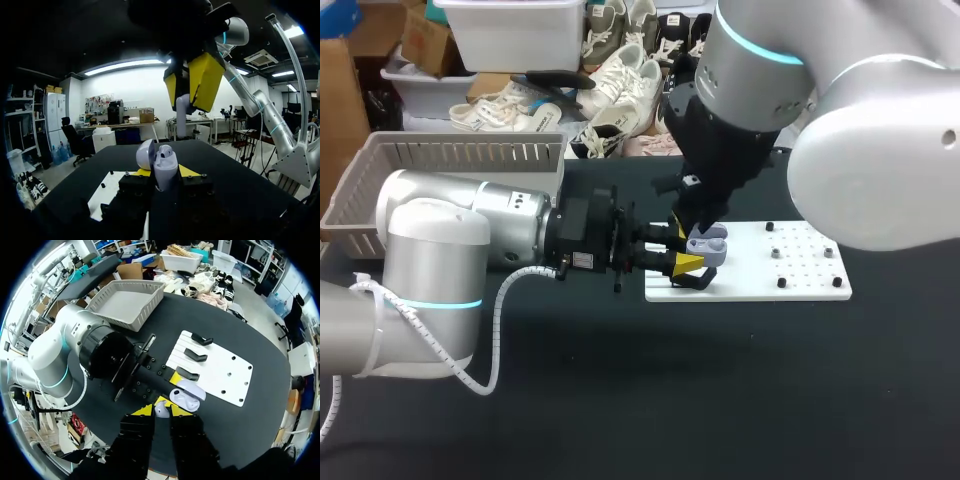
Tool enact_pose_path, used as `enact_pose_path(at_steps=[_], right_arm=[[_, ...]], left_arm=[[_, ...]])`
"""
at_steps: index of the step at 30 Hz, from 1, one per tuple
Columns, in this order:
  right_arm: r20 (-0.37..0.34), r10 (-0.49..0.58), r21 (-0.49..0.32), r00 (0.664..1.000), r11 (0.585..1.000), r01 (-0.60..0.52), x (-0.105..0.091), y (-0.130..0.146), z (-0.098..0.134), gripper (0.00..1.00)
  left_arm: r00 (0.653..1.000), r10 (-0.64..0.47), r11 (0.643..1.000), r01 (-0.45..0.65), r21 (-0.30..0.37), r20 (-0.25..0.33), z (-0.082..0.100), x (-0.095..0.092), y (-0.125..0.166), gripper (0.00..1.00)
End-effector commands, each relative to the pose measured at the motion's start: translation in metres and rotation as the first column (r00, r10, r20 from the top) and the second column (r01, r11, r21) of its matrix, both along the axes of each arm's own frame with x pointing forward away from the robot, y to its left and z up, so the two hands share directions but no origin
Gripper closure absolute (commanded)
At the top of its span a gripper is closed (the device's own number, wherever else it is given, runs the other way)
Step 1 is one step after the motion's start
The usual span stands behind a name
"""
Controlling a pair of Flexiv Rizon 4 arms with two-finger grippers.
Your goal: Pick up each earbud case from the left stands, insert the matching earbuds, close the lid, and place the case in the box.
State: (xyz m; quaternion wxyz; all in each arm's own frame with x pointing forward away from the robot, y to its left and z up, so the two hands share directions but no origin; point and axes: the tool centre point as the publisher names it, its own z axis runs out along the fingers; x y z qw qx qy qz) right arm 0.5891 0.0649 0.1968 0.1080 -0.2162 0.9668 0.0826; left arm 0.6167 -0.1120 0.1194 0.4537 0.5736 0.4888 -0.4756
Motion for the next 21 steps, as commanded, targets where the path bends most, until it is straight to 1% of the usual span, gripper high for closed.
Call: enact_pose_path(at_steps=[1,9,21], right_arm=[[0.001,-0.002,0.000,1.000,1.000,0.002,0.002,-0.002,-0.003,1.00],[0.005,-0.012,0.019,1.000,1.000,0.012,0.006,-0.004,-0.008,1.00],[0.014,-0.024,0.026,1.000,0.999,0.023,0.014,-0.008,-0.018,1.00]], left_arm=[[1.000,0.004,1.000,-0.004,-0.001,0.002,0.000,-0.001,0.000,1.00],[1.000,0.004,1.000,-0.004,-0.001,0.002,0.000,-0.001,0.000,1.00],[1.000,0.004,1.000,-0.004,-0.001,0.002,0.000,-0.001,0.000,1.00]])
